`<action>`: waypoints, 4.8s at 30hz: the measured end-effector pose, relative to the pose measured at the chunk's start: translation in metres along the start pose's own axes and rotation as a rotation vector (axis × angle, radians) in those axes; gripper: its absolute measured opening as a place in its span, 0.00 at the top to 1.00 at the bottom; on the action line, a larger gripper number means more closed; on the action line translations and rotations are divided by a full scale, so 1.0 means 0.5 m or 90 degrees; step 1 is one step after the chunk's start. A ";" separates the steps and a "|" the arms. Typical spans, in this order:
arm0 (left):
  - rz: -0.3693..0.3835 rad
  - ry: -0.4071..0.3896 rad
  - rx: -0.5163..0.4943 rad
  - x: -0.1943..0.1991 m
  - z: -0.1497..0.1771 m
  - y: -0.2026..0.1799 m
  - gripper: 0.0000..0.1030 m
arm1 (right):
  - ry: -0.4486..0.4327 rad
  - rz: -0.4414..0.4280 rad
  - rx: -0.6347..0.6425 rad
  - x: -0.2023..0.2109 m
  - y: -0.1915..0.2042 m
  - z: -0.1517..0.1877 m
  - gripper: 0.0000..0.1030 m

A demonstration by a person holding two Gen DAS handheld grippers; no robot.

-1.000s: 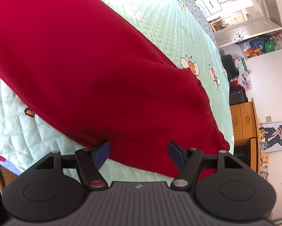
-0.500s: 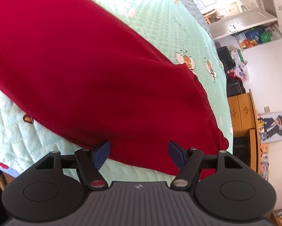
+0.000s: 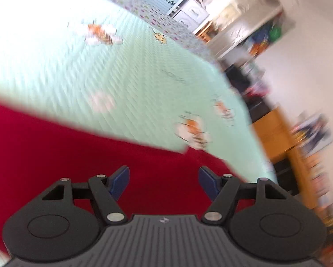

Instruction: Fold clothes

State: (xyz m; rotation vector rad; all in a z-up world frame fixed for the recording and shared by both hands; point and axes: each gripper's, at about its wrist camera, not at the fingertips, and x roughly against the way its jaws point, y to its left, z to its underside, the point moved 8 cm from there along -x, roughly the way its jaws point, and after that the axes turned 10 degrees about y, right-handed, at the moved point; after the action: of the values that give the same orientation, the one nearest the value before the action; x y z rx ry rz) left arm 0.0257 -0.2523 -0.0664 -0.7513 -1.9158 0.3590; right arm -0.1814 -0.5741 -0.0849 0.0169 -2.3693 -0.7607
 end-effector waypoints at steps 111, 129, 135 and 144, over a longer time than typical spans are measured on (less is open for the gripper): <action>0.288 0.451 0.022 -0.289 -0.152 -0.159 0.26 | 0.226 -0.520 -0.012 -0.316 0.132 0.065 0.40; 0.198 0.477 0.052 -0.312 -0.101 -0.145 0.20 | 0.226 -0.522 -0.014 -0.327 0.138 0.050 0.40; 0.235 0.495 0.170 -0.334 -0.075 -0.144 0.06 | 0.227 -0.523 -0.013 -0.332 0.136 0.046 0.40; 0.259 0.418 0.190 -0.341 -0.119 -0.123 0.05 | 0.227 -0.520 -0.008 -0.336 0.133 0.040 0.40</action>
State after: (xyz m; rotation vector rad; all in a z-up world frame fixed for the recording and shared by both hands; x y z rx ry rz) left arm 0.1088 -0.4134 -0.1258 -0.9172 -1.0633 0.5532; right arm -0.0482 -0.4754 -0.1590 1.0717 -1.9723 -1.0262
